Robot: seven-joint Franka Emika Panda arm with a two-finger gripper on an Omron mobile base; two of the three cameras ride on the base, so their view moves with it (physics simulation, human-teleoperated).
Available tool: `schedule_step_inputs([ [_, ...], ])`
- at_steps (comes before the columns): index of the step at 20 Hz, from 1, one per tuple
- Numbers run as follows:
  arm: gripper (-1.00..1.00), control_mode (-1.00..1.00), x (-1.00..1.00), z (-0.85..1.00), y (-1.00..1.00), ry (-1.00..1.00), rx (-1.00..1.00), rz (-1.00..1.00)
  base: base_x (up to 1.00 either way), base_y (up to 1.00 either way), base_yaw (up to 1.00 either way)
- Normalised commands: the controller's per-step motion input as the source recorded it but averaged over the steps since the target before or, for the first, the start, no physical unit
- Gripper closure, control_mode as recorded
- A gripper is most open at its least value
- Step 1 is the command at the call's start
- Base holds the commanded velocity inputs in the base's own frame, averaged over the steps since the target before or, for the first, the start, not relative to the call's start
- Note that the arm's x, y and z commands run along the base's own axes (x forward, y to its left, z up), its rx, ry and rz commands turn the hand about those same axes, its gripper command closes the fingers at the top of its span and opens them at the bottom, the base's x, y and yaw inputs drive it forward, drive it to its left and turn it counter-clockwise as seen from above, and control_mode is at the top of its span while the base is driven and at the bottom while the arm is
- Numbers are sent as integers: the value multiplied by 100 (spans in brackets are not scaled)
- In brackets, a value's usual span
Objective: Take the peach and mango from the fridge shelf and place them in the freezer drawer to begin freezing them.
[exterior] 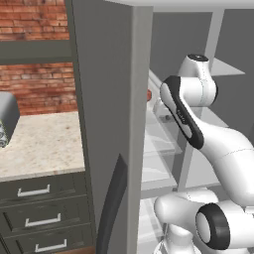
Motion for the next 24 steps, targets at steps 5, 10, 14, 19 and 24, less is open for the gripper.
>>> schedule_step_inputs([
  [5,-100,-100,-2,0,0,0,0,0,0,0,0],
  [10,-100,-100,3,5,46,-20,0,-7,0,0,0],
  [14,-100,-100,56,23,46,-2,0,-3,0,0,0],
  [19,-100,-100,71,24,27,0,0,0,0,0,0],
  [24,-100,-100,50,19,27,0,0,0,0,0,0],
])
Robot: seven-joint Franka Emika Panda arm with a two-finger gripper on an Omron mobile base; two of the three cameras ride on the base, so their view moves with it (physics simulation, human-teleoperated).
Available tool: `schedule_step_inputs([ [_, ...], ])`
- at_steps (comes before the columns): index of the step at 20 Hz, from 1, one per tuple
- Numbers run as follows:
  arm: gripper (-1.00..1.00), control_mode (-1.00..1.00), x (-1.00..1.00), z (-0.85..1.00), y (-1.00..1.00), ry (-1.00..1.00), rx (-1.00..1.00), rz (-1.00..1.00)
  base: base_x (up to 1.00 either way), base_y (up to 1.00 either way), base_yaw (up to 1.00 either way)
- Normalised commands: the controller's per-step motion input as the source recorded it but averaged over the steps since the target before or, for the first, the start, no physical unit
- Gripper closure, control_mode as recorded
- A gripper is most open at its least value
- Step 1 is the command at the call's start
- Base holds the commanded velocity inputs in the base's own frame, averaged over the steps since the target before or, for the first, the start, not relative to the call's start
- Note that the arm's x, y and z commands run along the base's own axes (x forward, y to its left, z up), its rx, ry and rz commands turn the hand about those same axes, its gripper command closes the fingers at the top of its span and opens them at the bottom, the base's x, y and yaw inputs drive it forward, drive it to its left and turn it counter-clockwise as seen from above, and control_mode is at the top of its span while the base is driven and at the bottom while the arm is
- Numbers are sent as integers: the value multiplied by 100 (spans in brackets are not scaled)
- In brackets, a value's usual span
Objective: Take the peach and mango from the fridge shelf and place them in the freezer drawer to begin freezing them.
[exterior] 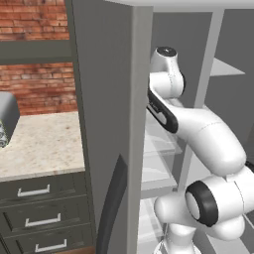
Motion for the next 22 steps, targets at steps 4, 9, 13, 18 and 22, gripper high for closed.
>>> schedule_step_inputs([
  [4,-100,-100,20,1,39,0,0,0,0,0,0],
  [9,-100,-100,27,-1,40,0,0,0,0,0,0],
  [13,-100,-100,52,-16,40,1,0,0,0,0,0],
  [18,-100,-100,36,-24,21,0,0,0,0,0,0],
  [22,-100,-100,1,-33,0,0,0,0,0,0,0],
])
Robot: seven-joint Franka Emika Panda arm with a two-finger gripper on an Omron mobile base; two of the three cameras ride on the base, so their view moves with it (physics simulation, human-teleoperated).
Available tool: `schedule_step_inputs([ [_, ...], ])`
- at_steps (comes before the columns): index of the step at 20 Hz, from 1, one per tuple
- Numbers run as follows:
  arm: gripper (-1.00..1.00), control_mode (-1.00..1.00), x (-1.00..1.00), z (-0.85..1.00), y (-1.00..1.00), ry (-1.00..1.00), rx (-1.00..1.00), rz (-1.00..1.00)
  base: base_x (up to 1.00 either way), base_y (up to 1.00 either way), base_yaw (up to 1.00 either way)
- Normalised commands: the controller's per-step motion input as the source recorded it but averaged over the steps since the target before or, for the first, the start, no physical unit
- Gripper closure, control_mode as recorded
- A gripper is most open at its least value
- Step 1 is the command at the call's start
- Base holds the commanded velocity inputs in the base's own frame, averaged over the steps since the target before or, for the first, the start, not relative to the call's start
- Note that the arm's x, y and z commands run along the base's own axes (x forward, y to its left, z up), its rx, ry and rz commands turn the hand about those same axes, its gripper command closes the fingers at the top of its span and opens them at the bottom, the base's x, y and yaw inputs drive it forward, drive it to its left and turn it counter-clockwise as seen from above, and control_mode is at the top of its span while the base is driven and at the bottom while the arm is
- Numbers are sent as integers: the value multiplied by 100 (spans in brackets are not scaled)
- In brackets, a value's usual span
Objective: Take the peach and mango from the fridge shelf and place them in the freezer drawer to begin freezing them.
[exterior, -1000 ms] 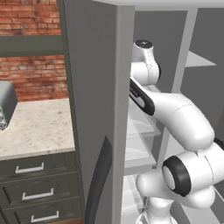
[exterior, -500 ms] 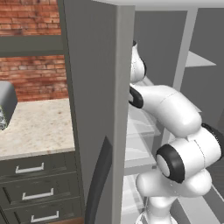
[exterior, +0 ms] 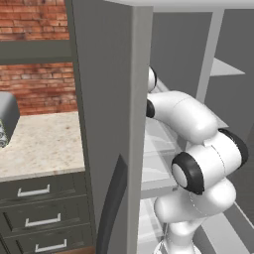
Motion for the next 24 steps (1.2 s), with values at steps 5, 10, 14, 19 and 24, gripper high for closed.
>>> schedule_step_inputs([
  [5,100,-100,0,-41,0,-3,0,0,0,0,0],
  [10,100,-100,-14,-14,0,-13,0,0,0,0,0],
  [14,100,-100,-98,2,-6,-24,2,0,0,0,0],
  [19,100,-100,-100,2,-48,-16,10,0,0,0,0],
  [24,100,-100,-100,-9,-40,-3,7,0,0,0,0],
])
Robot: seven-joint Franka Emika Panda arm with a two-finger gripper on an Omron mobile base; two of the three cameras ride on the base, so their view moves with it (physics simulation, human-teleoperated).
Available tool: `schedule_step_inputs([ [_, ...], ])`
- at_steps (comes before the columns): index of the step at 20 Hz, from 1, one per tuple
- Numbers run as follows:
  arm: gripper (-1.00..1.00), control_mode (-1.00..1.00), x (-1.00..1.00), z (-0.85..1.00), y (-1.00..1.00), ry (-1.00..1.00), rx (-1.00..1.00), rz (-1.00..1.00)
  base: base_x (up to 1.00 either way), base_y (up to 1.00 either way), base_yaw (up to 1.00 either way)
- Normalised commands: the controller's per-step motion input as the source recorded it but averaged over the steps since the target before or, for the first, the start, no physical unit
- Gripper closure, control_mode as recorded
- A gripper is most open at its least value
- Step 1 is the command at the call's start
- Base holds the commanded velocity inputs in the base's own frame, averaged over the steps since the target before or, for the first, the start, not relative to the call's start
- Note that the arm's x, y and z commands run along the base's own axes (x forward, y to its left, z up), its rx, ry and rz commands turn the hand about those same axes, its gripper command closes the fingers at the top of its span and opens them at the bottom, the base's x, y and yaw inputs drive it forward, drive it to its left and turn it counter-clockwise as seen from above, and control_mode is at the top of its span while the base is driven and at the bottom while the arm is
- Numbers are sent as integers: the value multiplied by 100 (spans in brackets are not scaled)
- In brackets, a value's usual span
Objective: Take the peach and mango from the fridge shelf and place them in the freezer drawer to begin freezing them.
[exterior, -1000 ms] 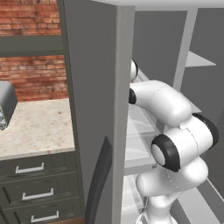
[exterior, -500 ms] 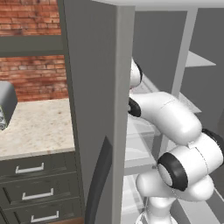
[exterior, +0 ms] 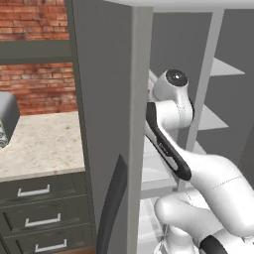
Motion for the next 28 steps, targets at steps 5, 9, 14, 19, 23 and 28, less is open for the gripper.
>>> schedule_step_inputs([
  [5,100,-100,-73,-44,-11,9,0,0,0,0,0],
  [9,100,-100,-50,-32,-18,4,0,-1,0,0,0],
  [14,100,100,-34,-3,-8,-3,2,-3,-60,-10,-10],
  [19,100,100,0,0,0,0,0,0,-81,-1,-16],
  [23,100,100,0,0,0,0,0,0,-49,-25,-21],
  [28,100,100,0,0,0,0,0,0,-47,-28,-25],
])
